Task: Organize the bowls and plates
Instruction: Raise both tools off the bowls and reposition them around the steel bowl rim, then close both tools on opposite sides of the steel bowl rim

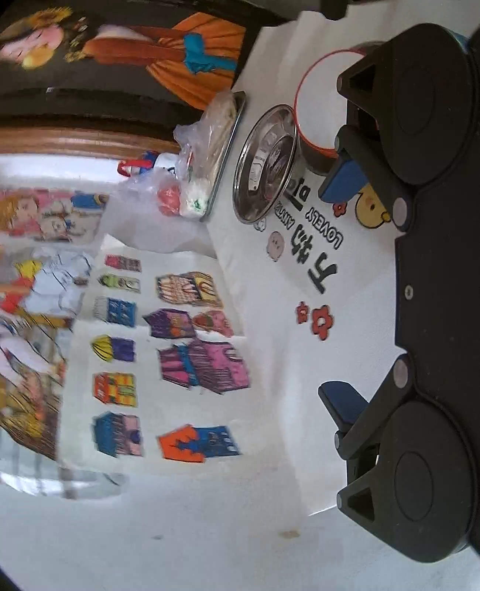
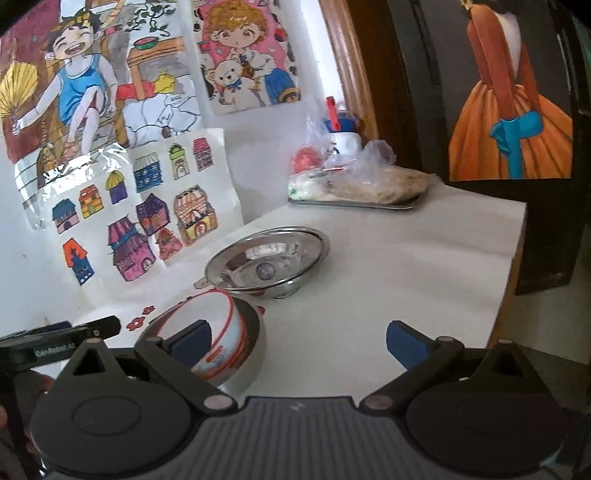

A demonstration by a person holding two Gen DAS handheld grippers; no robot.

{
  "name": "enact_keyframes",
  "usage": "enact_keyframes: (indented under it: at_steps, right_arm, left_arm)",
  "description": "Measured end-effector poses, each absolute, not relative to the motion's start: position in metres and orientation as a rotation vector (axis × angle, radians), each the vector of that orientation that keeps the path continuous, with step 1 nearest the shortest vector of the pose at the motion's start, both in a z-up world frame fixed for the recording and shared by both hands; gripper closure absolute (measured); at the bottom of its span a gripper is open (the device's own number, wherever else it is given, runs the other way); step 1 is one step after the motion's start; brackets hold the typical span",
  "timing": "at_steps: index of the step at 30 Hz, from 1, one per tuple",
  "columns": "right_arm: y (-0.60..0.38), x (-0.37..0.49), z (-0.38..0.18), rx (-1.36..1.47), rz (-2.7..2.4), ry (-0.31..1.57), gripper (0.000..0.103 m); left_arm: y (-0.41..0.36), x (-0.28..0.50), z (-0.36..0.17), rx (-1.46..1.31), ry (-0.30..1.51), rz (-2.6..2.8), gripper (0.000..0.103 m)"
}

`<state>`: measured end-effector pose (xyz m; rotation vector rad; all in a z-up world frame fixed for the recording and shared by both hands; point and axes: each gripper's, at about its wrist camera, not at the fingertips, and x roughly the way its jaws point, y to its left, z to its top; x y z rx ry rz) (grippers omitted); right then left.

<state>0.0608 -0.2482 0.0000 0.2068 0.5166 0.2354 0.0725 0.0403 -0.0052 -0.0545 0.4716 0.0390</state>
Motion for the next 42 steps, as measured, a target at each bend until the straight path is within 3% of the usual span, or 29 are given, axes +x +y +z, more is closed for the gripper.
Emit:
enact_keyframes:
  at_steps: [4,27,42]
  right_arm:
    - [-0.241,0.069,-0.001,0.129,0.172,0.544,0.000]
    - [-0.232,0.110,0.000,-0.009,0.248,0.733,0.001]
    - [-0.227,0.119,-0.001,0.041,0.267,0.812,0.016]
  left_arm:
    - [0.033,0.070,-0.004,0.007,0.435,-0.013,0.001]
    - [0.035,0.119,-0.004,-0.087,0.731,-0.231,0.001]
    - [0.036,0.131,-0.003,-0.121,0.814,-0.238,0.010]
